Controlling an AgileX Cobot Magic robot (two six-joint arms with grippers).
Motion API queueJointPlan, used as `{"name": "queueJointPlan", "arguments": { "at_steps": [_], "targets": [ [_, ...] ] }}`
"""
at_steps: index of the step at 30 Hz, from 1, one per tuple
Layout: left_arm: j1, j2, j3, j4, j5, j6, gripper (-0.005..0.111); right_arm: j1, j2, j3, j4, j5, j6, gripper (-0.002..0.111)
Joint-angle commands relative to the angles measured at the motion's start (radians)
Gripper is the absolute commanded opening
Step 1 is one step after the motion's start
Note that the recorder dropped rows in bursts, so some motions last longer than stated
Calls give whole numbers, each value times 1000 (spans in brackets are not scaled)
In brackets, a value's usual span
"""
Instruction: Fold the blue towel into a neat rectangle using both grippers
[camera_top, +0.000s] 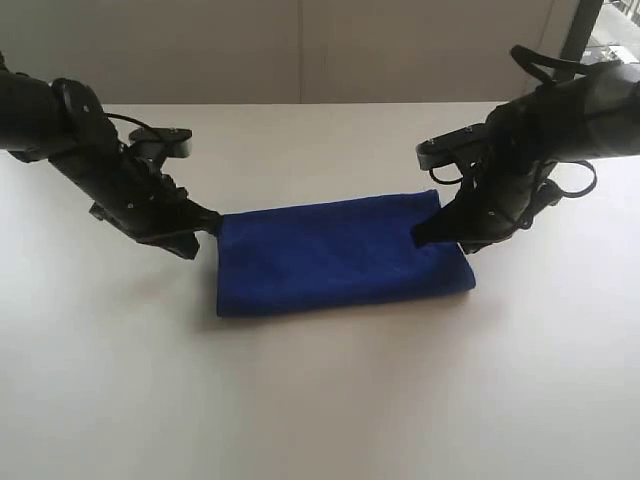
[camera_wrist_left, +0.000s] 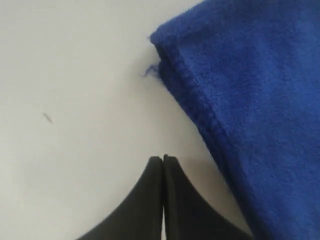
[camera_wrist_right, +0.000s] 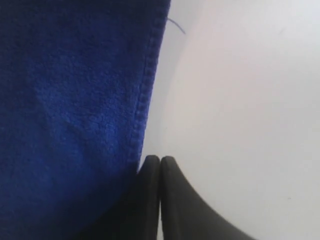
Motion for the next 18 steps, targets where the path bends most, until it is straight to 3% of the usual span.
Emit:
{"name": "queueJointPlan", "arguments": {
  "at_steps": [1, 18],
  "targets": [
    [3, 43, -1, -33, 32, -34, 0, -8, 24, 6, 4, 24, -10, 0],
    [1, 131, -88, -130, -38, -31, 0, -8, 39, 6, 98, 105, -54, 0]
  ]
}}
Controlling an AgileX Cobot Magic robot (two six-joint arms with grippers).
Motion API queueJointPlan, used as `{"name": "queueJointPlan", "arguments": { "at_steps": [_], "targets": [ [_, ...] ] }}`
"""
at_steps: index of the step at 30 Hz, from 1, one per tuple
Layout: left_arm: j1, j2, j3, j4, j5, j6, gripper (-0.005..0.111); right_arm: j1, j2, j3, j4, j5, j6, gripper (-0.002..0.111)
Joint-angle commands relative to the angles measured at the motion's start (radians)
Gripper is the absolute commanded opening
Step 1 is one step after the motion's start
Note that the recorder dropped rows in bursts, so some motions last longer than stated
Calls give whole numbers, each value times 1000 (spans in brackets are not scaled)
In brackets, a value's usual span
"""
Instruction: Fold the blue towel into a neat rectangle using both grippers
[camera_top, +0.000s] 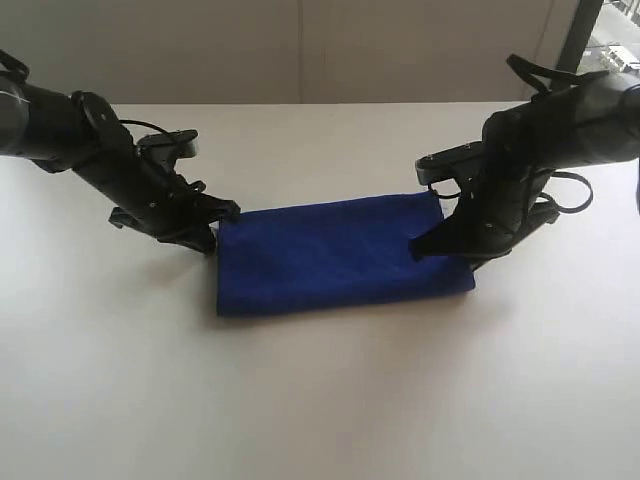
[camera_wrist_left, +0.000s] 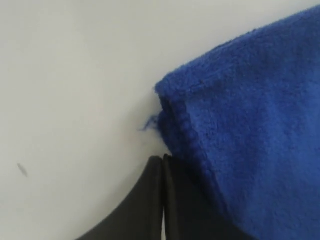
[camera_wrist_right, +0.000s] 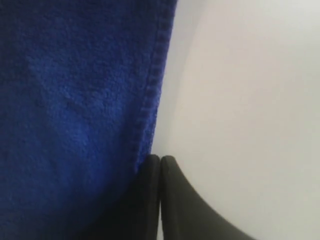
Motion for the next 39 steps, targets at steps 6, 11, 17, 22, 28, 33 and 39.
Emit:
{"name": "queueJointPlan", "arguments": {
  "at_steps": [6, 11, 17, 22, 28, 33, 39],
  "targets": [
    [1, 86, -72, -35, 5, -1, 0, -8, -25, 6, 35, 72, -13, 0],
    [1, 115, -107, -74, -8, 19, 0, -8, -36, 6, 35, 103, -13, 0],
    [1, 120, -113, -88, -13, 25, 0, -8, -36, 6, 35, 86, -13, 0],
    [1, 120, -113, -88, -33, 25, 0, -8, -36, 6, 35, 91, -13, 0],
    [4, 104, -113, -47, -23, 29, 0, -8, -41, 6, 24, 57, -7, 0],
    [39, 33, -113, 62, 42, -5, 0, -28, -88, 6, -11, 16, 35, 0],
    [139, -69, -90, 178, 179, -98, 0, -149, -187, 15, 1, 29, 51, 0]
  ]
}}
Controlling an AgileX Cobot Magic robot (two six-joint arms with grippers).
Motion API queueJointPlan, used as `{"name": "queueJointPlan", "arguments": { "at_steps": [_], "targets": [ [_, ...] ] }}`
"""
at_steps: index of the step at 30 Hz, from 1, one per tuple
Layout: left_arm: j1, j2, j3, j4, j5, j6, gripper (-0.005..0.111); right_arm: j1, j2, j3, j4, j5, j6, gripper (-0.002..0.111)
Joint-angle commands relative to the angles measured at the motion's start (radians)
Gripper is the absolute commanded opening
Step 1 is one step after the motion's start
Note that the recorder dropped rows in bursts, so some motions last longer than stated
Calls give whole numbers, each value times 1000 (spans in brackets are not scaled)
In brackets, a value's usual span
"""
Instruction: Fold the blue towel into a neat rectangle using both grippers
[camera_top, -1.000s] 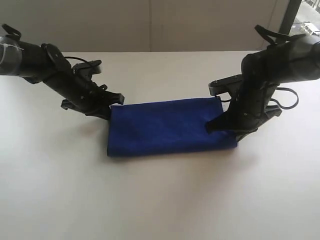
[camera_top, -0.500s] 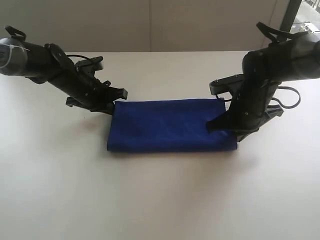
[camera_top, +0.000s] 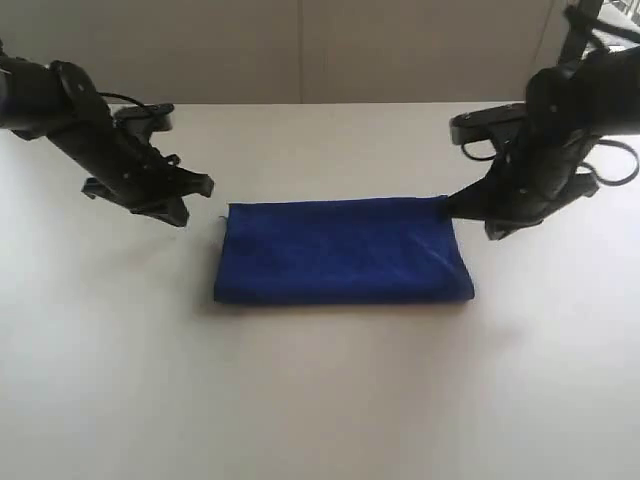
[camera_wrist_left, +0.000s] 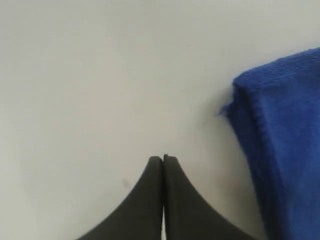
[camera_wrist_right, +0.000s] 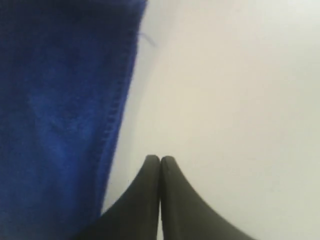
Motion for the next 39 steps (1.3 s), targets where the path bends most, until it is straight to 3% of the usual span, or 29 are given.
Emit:
{"name": "queueJointPlan", "arguments": {
  "at_steps": [1, 5, 16, 21, 29, 31, 33, 35, 39],
  "targets": [
    [80, -100, 43, 61, 105, -48, 0, -101, -93, 25, 3, 9, 10, 0],
    [116, -206, 120, 61, 99, -48, 0, -140, -187, 84, 16, -25, 8, 0],
    [106, -572, 431, 43, -74, -48, 0, -144, -494, 321, 88, -203, 10, 0],
    [106, -873, 681, 37, -186, -48, 0, -144, -762, 500, 141, -326, 10, 0],
    [106, -1242, 974, 37, -236, -38, 0, -144, -1180, 677, 143, -367, 10, 0],
    [106, -1353, 1046, 37, -275, -38, 0, -144, -1312, 749, 143, -455, 10, 0],
    [106, -1411, 1099, 37, -347, -38, 0, -144, -1397, 820, 143, -589, 10, 0],
    [106, -1435, 1109, 37, -337, -38, 0, -144, -1428, 877, 143, -666, 10, 0],
    [106, -1435, 1109, 37, -332, -38, 0, -144, -1439, 892, 143, -596, 10, 0]
  ]
}}
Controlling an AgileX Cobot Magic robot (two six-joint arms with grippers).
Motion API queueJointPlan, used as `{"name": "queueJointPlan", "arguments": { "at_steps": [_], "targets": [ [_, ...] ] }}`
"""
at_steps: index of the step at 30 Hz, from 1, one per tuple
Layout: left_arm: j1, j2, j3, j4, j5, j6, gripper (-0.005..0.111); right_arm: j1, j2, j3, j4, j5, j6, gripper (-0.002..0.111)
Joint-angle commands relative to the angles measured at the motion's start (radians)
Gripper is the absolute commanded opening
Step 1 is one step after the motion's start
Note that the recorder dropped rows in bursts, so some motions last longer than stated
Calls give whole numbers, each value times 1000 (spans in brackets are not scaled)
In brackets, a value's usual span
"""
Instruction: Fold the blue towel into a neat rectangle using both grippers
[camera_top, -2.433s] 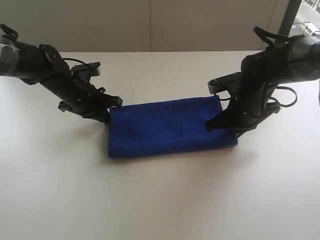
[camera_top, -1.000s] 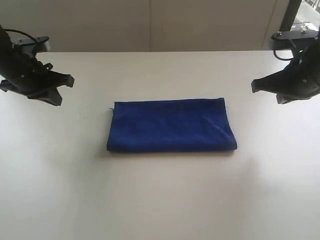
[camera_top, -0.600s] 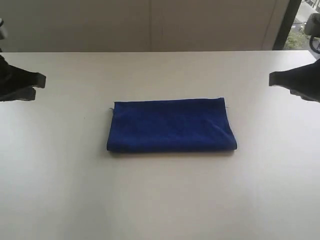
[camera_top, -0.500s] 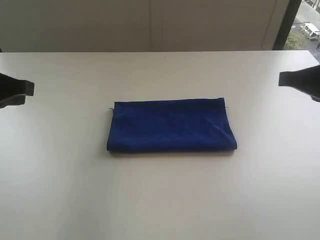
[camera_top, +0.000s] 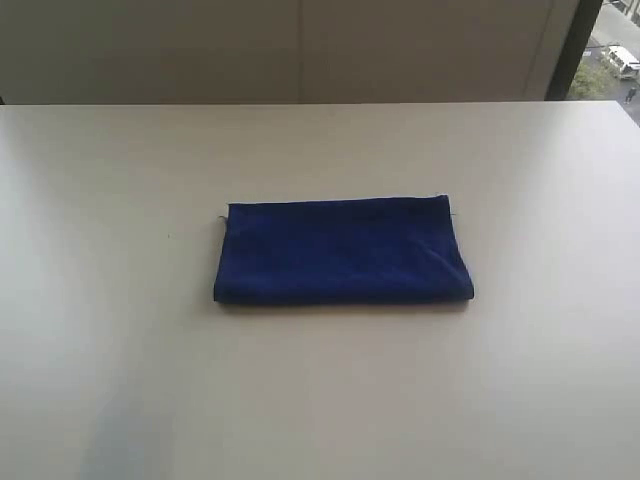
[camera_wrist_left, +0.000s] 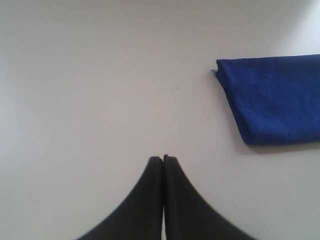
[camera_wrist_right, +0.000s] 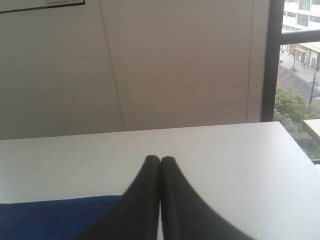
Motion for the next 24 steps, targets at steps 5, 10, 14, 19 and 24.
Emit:
{"name": "queueJointPlan", "arguments": {
  "at_steps": [5, 10, 14, 19, 24],
  "targets": [
    [-4, -7, 9, -13, 1, 1, 0, 0, -7, 9, 7, 22, 4, 0],
    [-4, -7, 9, -13, 1, 1, 0, 10, -7, 9, 7, 22, 4, 0],
    [-4, -7, 9, -13, 1, 1, 0, 10, -16, 9, 7, 22, 4, 0],
    [-4, -7, 9, -13, 1, 1, 0, 10, -125, 19, 7, 29, 4, 0],
    [-4, -7, 9, -13, 1, 1, 0, 10, -247, 78, 7, 31, 4, 0]
  ]
}}
